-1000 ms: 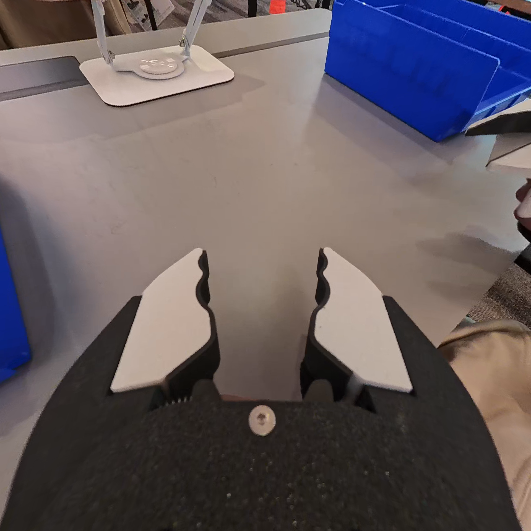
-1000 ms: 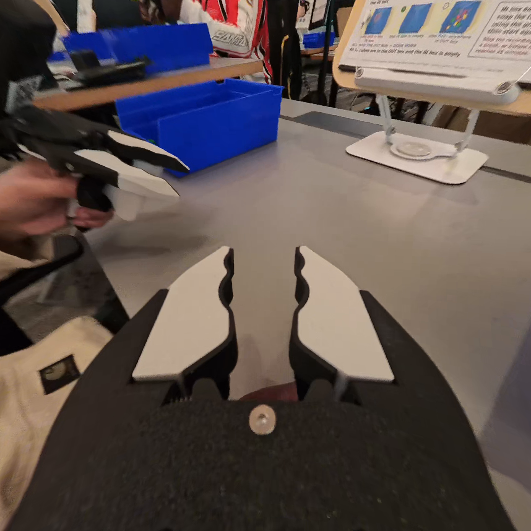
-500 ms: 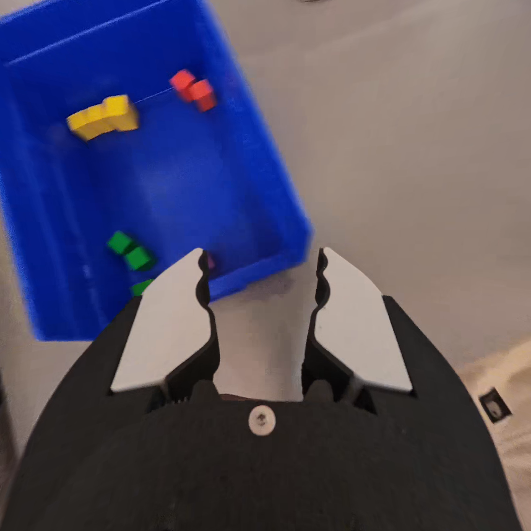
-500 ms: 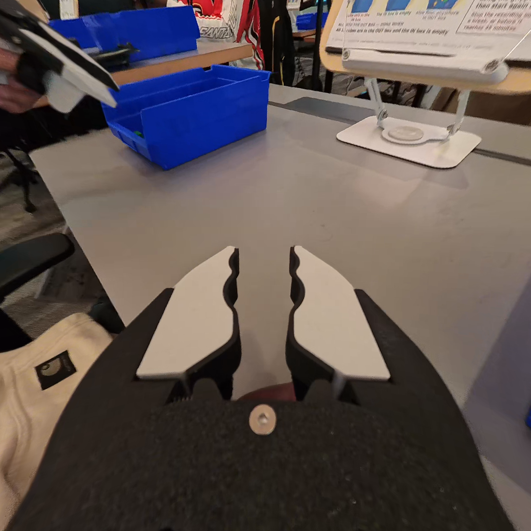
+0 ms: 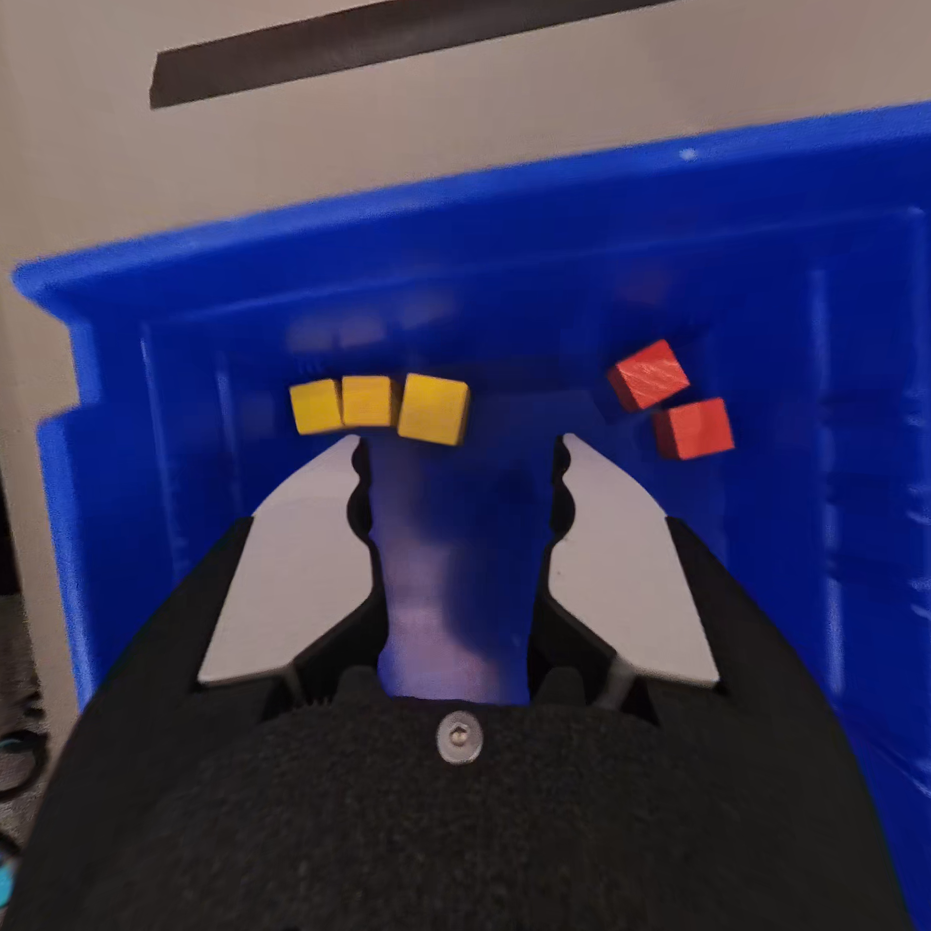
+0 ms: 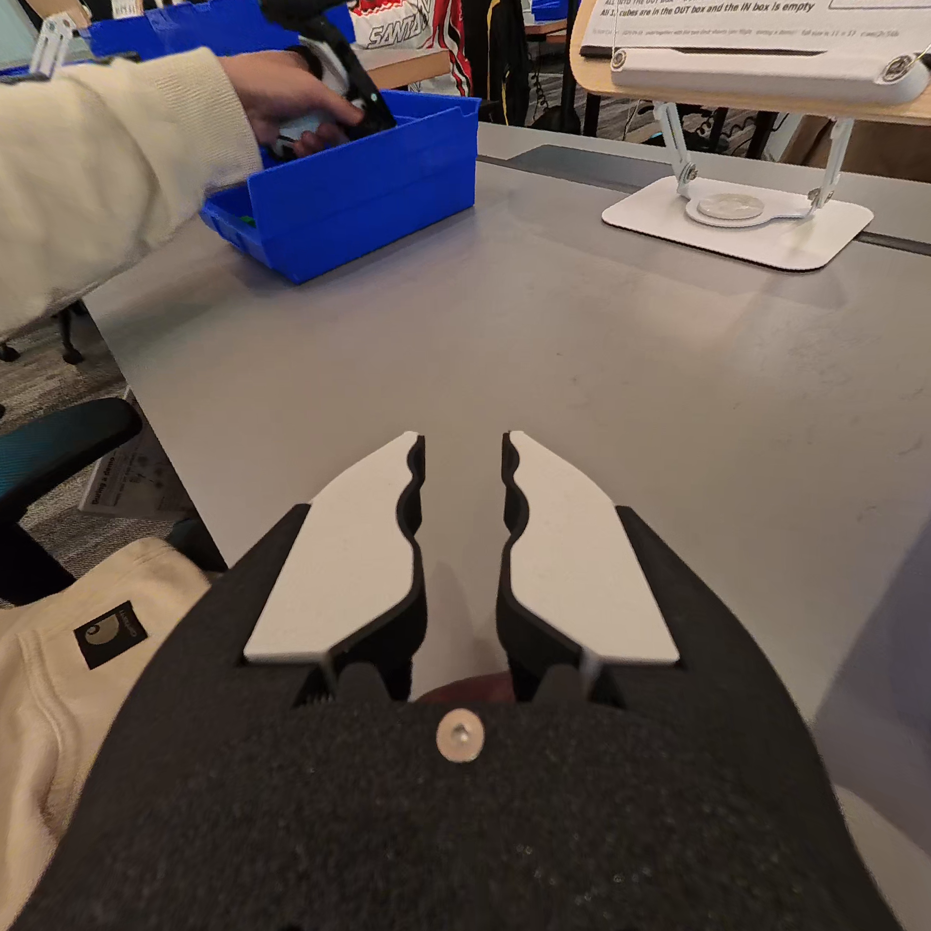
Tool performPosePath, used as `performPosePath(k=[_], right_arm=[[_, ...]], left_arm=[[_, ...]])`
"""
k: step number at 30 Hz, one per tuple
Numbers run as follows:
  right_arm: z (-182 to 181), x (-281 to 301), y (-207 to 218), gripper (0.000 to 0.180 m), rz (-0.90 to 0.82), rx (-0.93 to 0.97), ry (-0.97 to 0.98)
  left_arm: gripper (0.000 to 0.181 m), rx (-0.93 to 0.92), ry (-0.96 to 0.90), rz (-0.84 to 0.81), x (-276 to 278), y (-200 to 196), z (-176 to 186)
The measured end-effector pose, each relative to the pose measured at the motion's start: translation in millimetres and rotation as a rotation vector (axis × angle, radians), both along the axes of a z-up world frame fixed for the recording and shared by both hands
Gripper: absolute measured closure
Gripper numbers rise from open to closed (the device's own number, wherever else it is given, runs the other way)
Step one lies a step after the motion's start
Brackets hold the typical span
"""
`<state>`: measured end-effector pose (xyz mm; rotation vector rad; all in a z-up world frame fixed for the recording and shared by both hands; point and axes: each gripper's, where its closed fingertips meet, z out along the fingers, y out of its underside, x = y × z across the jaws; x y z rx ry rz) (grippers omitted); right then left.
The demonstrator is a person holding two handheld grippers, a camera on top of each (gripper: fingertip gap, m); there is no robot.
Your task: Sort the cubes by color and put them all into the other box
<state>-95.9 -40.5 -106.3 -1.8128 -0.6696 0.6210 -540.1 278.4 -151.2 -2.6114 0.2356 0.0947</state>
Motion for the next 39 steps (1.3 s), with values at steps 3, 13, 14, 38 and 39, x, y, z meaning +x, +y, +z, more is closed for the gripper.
performPosePath(k=[3,13,14,38,39], right_arm=[[-2.0,2.3,-0.1,0.152,-0.005,-0.006,-0.001],[-10.7,4.1,2.7,0.153,0.003,-0.059,0.011],[-10.0,4.0,2.7,0.153,0.002,-0.054,0.006],[44.0,-25.6,8.0,0.143,0.241,-0.442,0.772],[55.2,-35.5,7.5,0.141,0.308,-0.542,0.895]], left_arm=[[0.117,-0.063,0.029,-0.030,-7.1,9.9,-14.0],[0.154,-0.077,0.180,-0.169,-10.6,-3.5,-21.2],[0.154,-0.076,0.176,-0.186,-9.3,-6.8,-20.6],[0.154,0.688,-0.634,-0.859,208.1,-253.9,134.0],[0.154,0.699,-0.657,-0.931,228.6,-266.1,136.5]])
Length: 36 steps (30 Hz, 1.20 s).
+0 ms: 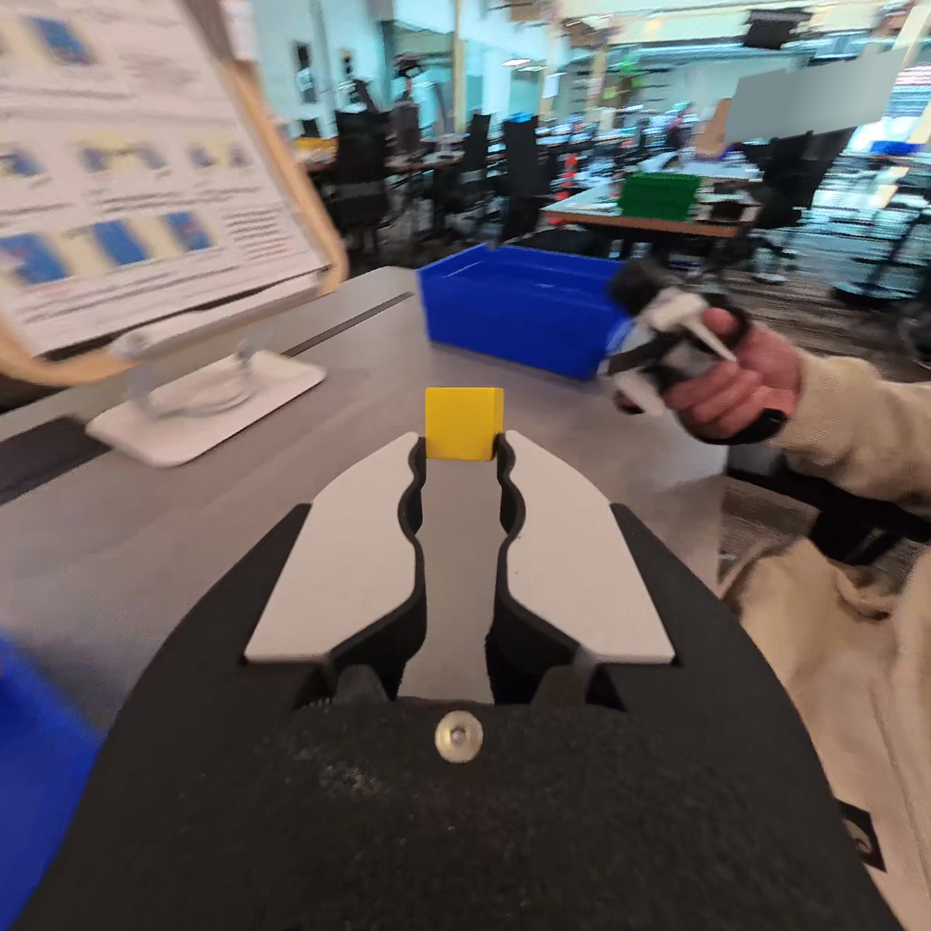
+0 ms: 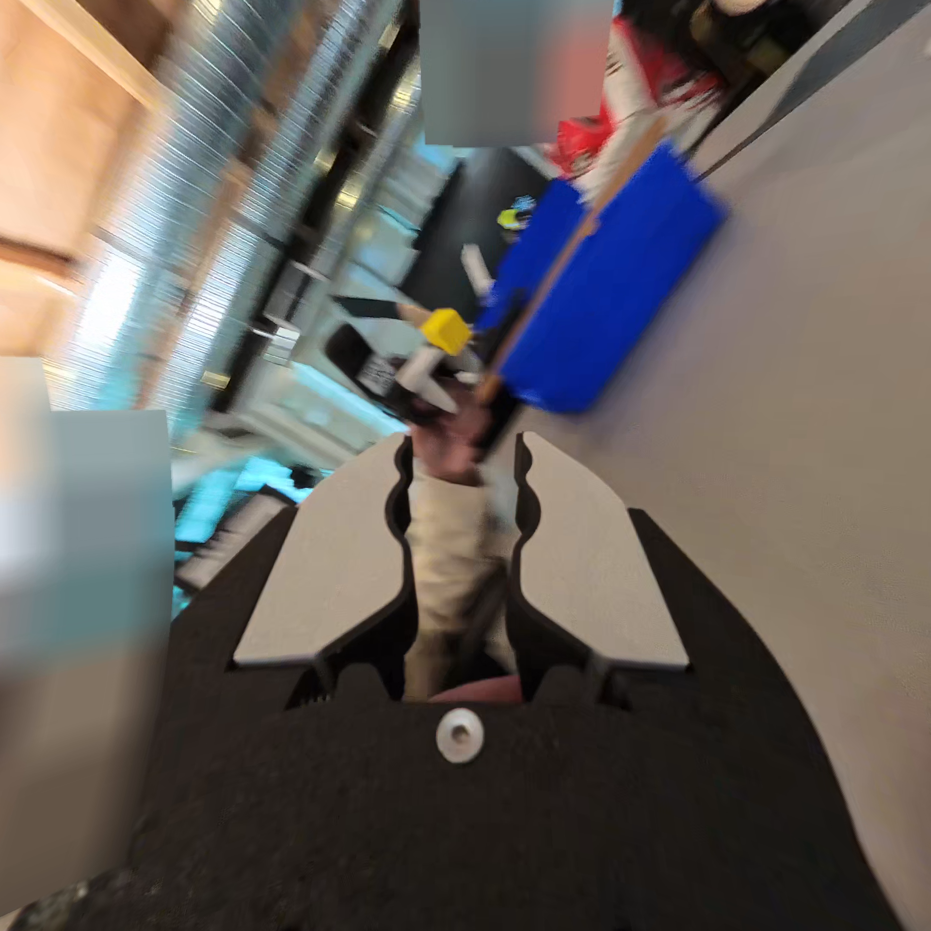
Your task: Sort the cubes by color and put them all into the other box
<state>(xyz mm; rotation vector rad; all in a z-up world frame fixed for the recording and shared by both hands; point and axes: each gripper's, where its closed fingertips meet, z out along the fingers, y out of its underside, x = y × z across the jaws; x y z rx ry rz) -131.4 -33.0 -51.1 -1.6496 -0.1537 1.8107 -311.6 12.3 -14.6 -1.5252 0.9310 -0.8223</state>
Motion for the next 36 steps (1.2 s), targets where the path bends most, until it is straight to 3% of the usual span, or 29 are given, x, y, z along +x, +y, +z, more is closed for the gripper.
performPosePath(k=[4,11,14,15,17,19,20,27,30,36], right_arm=[[33.3,-37.0,-1.1,0.133,0.315,-0.267,0.374],[31.0,-78.0,-2.2,0.127,0.413,-0.297,0.335],[23.4,-81.4,-6.5,0.150,0.441,-0.276,0.309],[22.2,-80.0,-5.9,0.150,0.439,-0.279,0.315],[17.3,-77.4,-5.3,0.151,0.417,-0.255,0.286],[16.4,-68.6,-5.1,0.151,0.382,-0.215,0.275],[13.8,-62.3,-4.9,0.151,0.349,-0.186,0.247],[-21.9,2.9,-11.4,0.151,-0.011,0.181,-0.140],[-8.5,16.9,-21.1,0.151,-0.061,0.243,-0.130],[13.8,47.2,-24.3,0.150,-0.159,0.392,-0.296]], left_arm=[[0.154,0.087,0.005,-0.167,64.7,-30.8,-3.2],[0.154,0.131,0.067,-0.269,106.8,-47.2,-22.8],[0.155,0.136,0.069,-0.281,113.6,-49.6,-28.6],[0.154,0.137,0.078,-0.274,115.0,-49.1,-31.4],[0.151,0.130,0.102,-0.235,116.3,-49.7,-37.6],[0.116,0.088,0.136,-0.209,114.7,-58.8,-45.3],[0.110,0.059,0.142,-0.182,111.8,-63.2,-49.1],[0.119,-0.073,0.113,0.182,64.6,-58.3,-96.2],[0.119,-0.093,0.120,0.176,64.4,-59.3,-98.5],[0.120,-0.086,0.145,0.161,68.7,-62.5,-102.1]])
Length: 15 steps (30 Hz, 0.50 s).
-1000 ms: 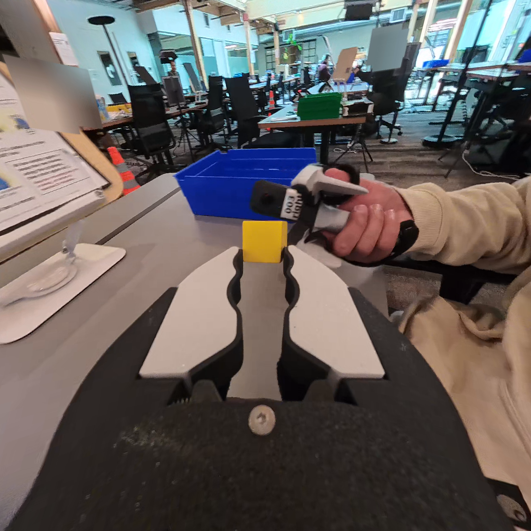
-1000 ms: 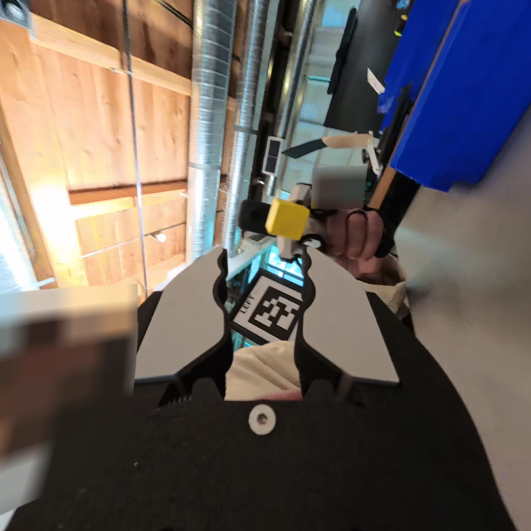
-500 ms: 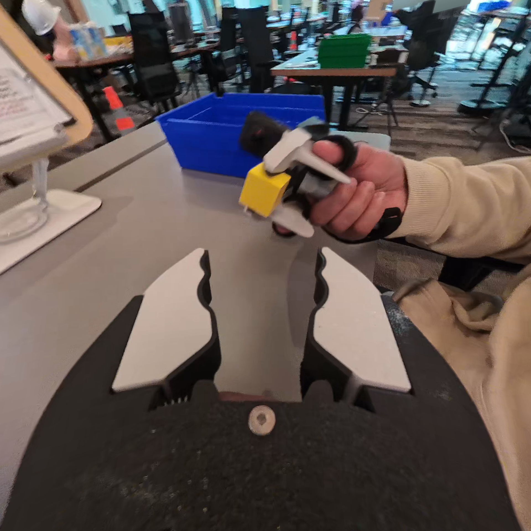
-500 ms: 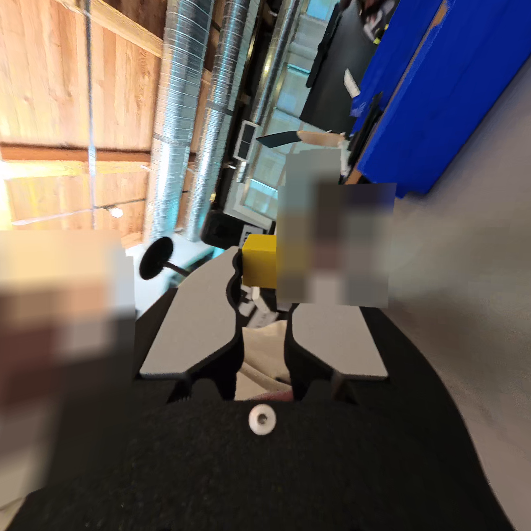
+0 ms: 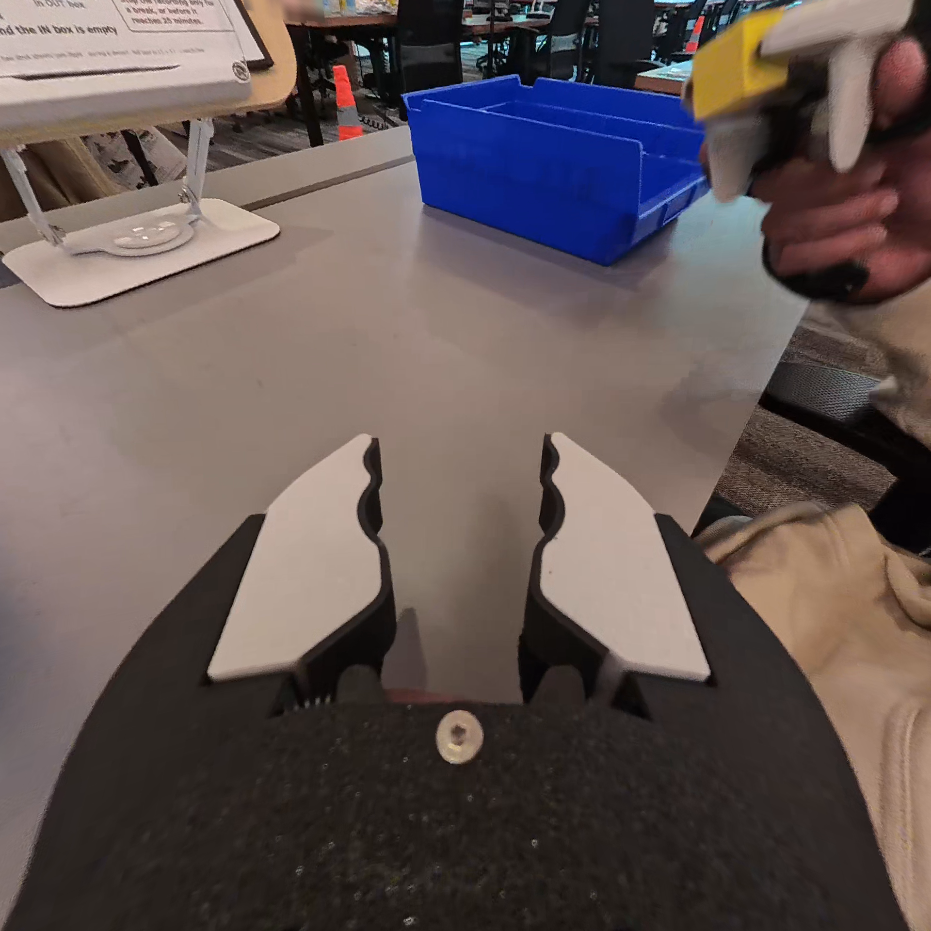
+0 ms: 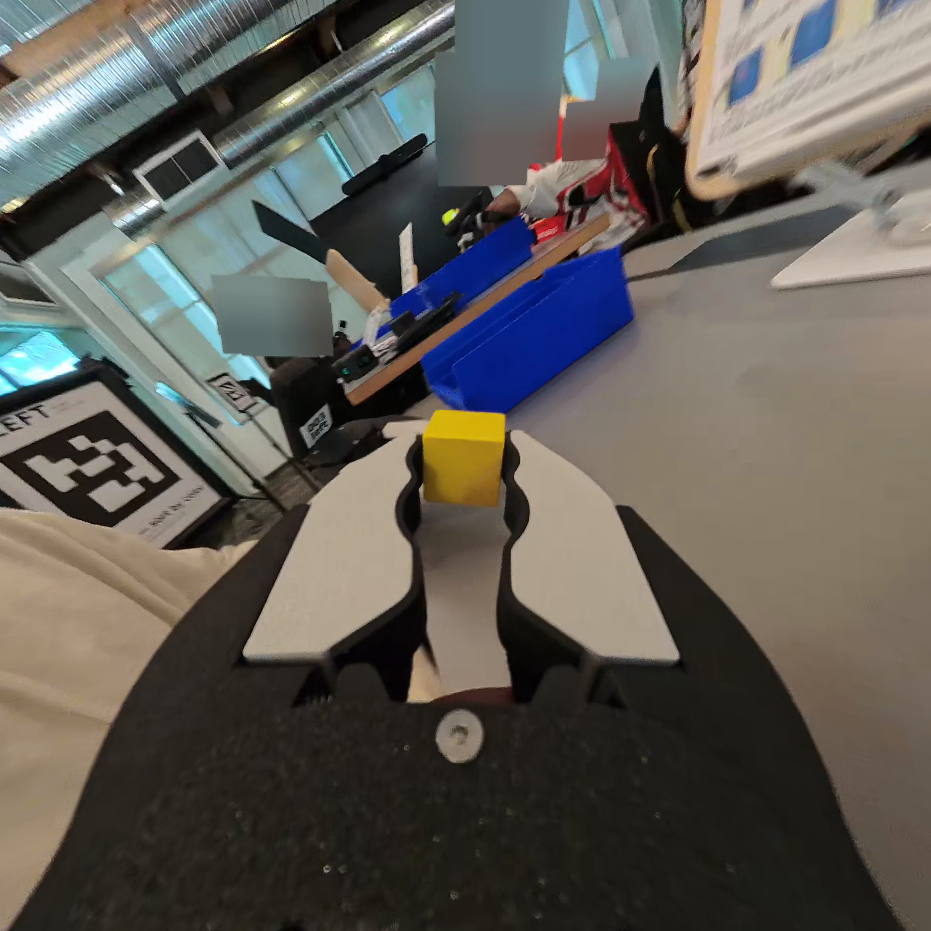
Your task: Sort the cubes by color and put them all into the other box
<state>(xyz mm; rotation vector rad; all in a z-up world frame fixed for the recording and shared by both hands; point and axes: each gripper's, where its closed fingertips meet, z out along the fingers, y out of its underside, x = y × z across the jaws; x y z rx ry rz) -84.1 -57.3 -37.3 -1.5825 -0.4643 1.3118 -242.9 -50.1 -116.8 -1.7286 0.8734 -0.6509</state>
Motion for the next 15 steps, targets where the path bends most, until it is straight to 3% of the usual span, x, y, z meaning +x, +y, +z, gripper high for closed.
performPosePath(k=[4,7,11,15], right_arm=[[30.3,111.8,58.2,0.150,-0.433,0.035,-0.290],[10.6,214.3,130.1,0.150,-0.696,-0.103,-0.688],[-75.8,274.9,203.7,0.150,-0.607,-0.547,-0.908],[-126.2,294.0,233.8,0.150,-0.593,-0.764,-1.034]], left_arm=[[0.120,0.042,0.043,-0.005,0.6,-3.3,0.9],[0.121,0.073,0.067,-0.016,2.1,-4.8,2.5],[0.121,0.081,0.080,-0.027,5.8,-7.5,2.5],[0.121,0.122,0.151,0.006,3.2,-3.8,-4.1]])
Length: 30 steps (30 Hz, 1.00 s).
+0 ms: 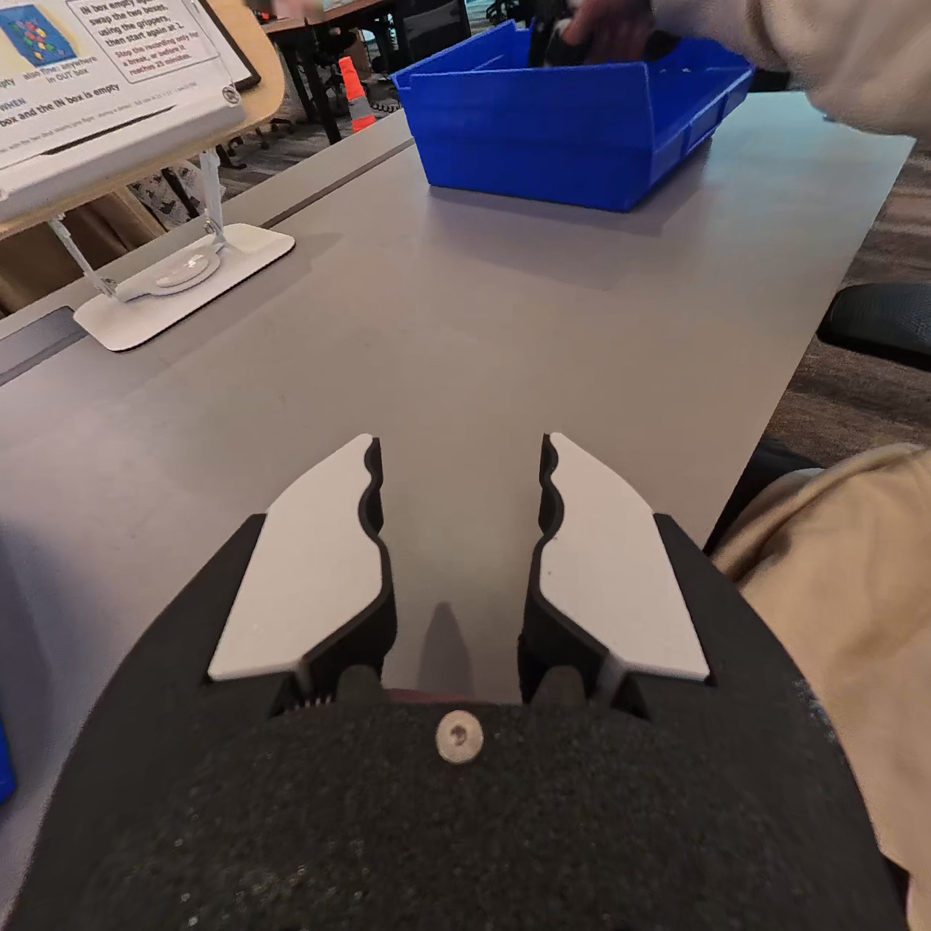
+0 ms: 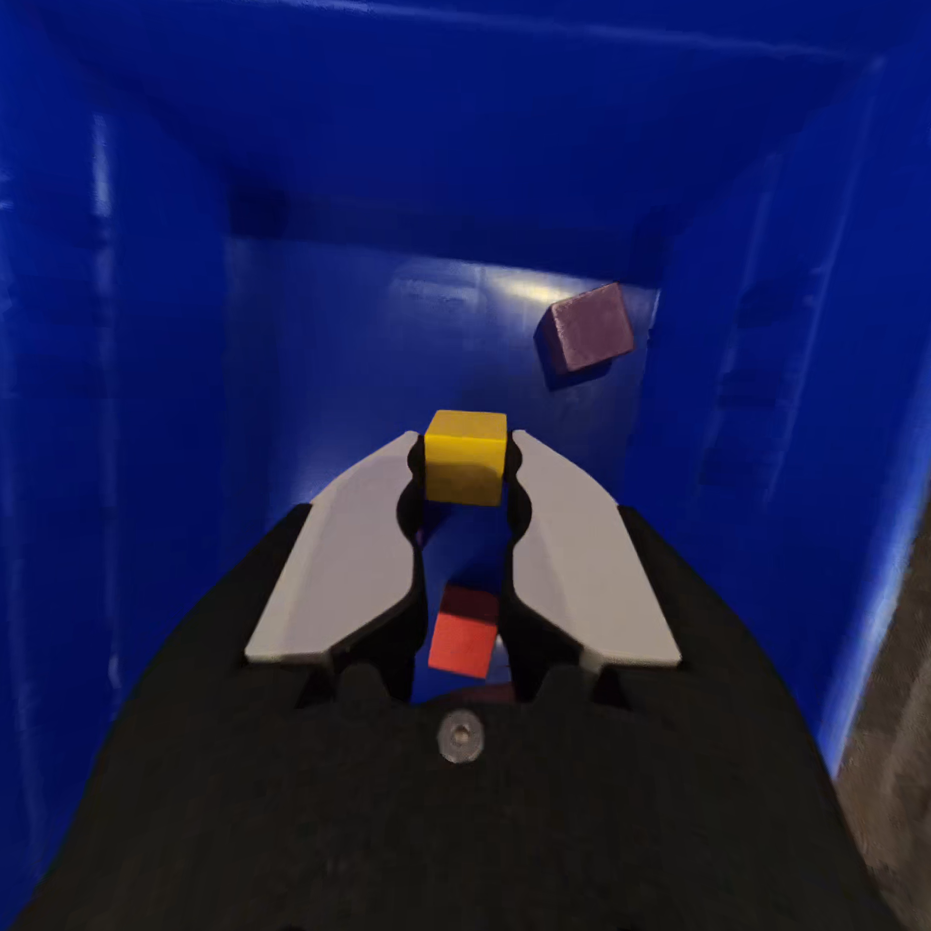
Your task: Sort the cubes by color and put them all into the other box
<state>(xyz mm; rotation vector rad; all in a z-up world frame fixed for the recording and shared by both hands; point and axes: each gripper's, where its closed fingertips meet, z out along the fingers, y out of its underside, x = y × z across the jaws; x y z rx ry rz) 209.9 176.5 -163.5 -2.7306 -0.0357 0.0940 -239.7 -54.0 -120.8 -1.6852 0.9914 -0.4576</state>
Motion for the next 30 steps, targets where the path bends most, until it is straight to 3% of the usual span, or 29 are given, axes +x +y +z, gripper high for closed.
performPosePath(k=[6,9,13,15,17,19,22,27,30], right_arm=[[-26.6,-17.5,12.8,0.149,0.020,-0.117,-0.014],[-12.9,-15.6,12.3,0.128,0.021,-0.072,-0.031],[85.9,-35.7,-6.8,0.129,0.070,0.349,0.040],[150.1,-76.3,-45.9,0.132,0.139,0.676,0.174],[188.8,-139.8,-106.3,0.143,0.267,0.928,0.416],[182.1,-200.2,-163.3,0.144,0.376,1.010,0.595],[126.5,-265.8,-209.1,0.141,0.444,0.977,0.685],[83.4,-299.8,-218.8,0.140,0.544,0.957,0.443],[72.0,-310.5,-224.2,0.140,0.591,0.924,0.421]], left_arm=[[0.121,0.016,0.033,-0.005,0.4,-3.0,-4.8],[0.120,0.012,0.033,0.000,-1.4,-2.1,-4.7],[0.121,0.000,-0.012,0.022,-7.3,1.6,3.0],[0.121,-0.004,-0.036,0.038,-11.2,5.4,7.0],[0.121,-0.017,-0.050,0.061,-15.1,10.2,8.2],[0.121,-0.035,-0.058,0.090,-19.5,15.9,7.3],[0.121,-0.087,-0.072,0.117,-23.7,21.9,3.0],[0.121,-0.149,-0.102,0.154,-31.9,31.5,0.9],[0.121,-0.176,-0.099,0.193,-37.6,36.8,-4.8]])
